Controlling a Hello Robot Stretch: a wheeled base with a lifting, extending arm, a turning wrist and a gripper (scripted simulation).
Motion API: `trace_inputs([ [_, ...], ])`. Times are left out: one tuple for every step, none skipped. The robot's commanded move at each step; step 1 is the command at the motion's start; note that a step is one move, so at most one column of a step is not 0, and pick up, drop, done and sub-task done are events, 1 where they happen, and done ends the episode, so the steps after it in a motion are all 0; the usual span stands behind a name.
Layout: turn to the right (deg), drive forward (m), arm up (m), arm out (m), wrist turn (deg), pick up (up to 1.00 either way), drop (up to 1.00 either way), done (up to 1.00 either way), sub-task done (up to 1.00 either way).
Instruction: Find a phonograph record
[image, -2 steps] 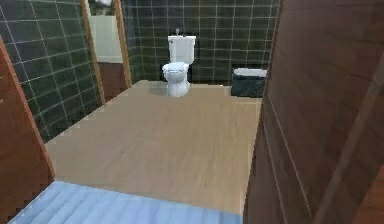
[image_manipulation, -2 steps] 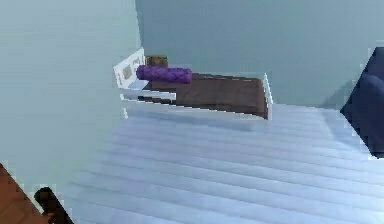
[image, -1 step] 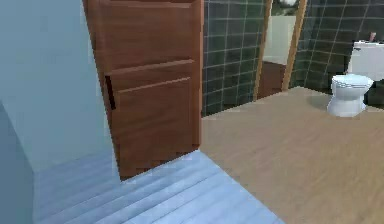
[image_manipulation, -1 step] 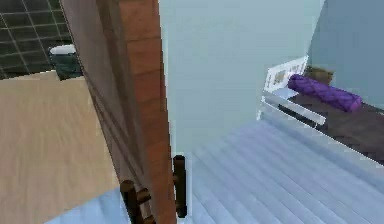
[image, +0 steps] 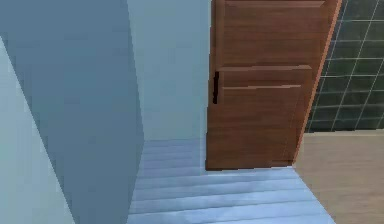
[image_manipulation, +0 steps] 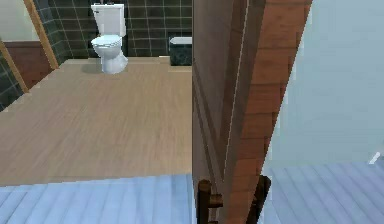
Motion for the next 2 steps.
trace_inputs([
  [-3.0, 0.00, 0.00, 0.00, 0.0, 0.00, 0.00, 0.00, 0.00],
  [0.0, 0.30, 0.00, 0.00, 0.0, 0.00, 0.00, 0.00, 0.00],
])
